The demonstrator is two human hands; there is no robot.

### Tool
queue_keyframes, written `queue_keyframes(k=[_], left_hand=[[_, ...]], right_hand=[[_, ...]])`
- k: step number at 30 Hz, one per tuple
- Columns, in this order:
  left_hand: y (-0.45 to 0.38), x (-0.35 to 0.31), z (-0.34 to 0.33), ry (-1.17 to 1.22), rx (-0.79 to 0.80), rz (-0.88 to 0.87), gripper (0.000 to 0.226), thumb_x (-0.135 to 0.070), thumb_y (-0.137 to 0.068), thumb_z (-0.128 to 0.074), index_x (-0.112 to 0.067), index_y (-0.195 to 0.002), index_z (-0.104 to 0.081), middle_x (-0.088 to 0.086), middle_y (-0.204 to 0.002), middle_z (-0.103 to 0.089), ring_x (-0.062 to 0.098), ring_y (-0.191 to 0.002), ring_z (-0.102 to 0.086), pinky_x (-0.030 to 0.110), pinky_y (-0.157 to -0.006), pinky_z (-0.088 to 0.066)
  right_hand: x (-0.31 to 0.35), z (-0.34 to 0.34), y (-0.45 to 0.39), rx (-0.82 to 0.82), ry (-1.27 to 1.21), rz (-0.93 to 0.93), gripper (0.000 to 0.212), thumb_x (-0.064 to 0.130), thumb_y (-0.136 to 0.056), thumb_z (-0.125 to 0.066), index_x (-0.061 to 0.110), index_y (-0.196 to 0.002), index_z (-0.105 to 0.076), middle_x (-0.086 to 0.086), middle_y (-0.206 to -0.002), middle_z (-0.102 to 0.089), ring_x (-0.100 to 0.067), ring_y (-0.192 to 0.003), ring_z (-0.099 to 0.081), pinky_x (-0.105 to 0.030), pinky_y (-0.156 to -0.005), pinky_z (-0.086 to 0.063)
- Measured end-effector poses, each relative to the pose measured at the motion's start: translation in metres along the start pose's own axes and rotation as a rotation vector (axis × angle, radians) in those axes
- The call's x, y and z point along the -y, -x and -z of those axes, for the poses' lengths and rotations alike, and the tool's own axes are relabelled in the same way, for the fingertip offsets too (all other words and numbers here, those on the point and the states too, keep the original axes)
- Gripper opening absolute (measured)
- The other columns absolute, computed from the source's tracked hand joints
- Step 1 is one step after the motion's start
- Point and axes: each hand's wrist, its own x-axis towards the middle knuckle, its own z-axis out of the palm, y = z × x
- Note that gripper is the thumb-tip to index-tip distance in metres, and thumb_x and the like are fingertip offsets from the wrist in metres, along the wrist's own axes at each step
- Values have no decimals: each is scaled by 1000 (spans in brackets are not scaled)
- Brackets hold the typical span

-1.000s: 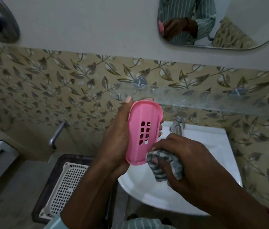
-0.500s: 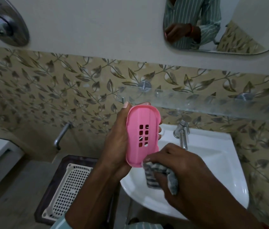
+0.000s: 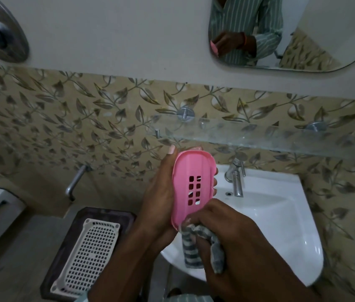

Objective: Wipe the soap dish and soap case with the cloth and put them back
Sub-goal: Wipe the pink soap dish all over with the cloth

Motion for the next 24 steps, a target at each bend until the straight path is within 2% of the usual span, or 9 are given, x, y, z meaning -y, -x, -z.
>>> queue_keyframes(k=[4, 7, 11, 14, 16, 18, 20, 22, 24], left_hand=[[0, 0, 6, 61, 39, 41, 77, -78, -81, -50, -15, -117, -79, 18, -120, -75, 26, -102, -72, 43, -94, -59], [0, 0, 6, 148, 28, 93, 75, -75, -81, -53, -13, -112, -82, 18, -116, -76, 28, -99, -74, 44, -93, -59], [4, 5, 4, 202, 21, 147, 80, -72, -82, -56, -4, -119, -77, 24, -117, -74, 32, -99, -73, 45, -91, -59], [10, 9, 0, 157, 38, 166, 75, -75, -81, -56, -11, -113, -80, 21, -120, -75, 35, -108, -74, 53, -98, -57], [15, 11, -5, 81, 64, 134, 61, -70, -87, -53, -21, -112, -81, 15, -119, -78, 30, -109, -75, 47, -91, -61], [17, 12, -8, 78, 65, 118, 56, -65, -93, -51, -22, -114, -80, 13, -118, -78, 26, -107, -76, 39, -86, -62], [17, 5, -6, 106, 43, 110, 65, -70, -89, -50, -18, -113, -81, 18, -119, -77, 31, -108, -76, 46, -91, -62], [13, -2, 0, 185, 12, 123, 75, -75, -84, -52, -10, -107, -83, 22, -115, -76, 33, -100, -76, 47, -93, -60], [13, -6, -1, 253, -27, 146, 81, -73, -84, -57, -2, -115, -78, 23, -113, -74, 32, -96, -73, 44, -90, -60]], right_hand=[[-11, 18, -3, -18, 185, -61, 37, 31, -77, -72, 33, -112, -61, 14, -102, -53, -7, -87, -57, -28, -76, -55], [-6, 24, -6, -72, 93, 7, 27, 23, -78, -80, 23, -103, -70, 7, -97, -65, -9, -82, -64, -32, -71, -59], [5, 18, -4, 6, 38, 153, 19, 28, -85, -67, 26, -104, -67, 8, -102, -63, -11, -85, -65, -32, -69, -59], [0, 21, -19, -137, 185, 167, 32, 22, -82, -71, 17, -113, -66, -2, -109, -64, -19, -86, -65, -36, -70, -59], [0, 26, -33, -280, 211, 100, 36, 24, -82, -68, 9, -114, -66, -8, -109, -65, -21, -86, -64, -36, -70, -59], [-2, 26, -39, -349, 179, 33, 32, 25, -85, -65, 9, -113, -65, -6, -107, -63, -16, -86, -61, -26, -73, -56], [-1, 17, -31, -313, 113, -9, 31, 22, -84, -72, 15, -113, -64, 1, -105, -61, -8, -87, -58, -10, -76, -48], [1, 7, -16, -255, 5, 11, 30, 26, -82, -77, 20, -109, -67, 7, -100, -64, -3, -86, -58, -6, -78, -46], [8, 3, -6, -206, -47, 101, 27, 28, -80, -76, 25, -106, -69, 9, -98, -65, 1, -88, -60, -7, -79, -47]])
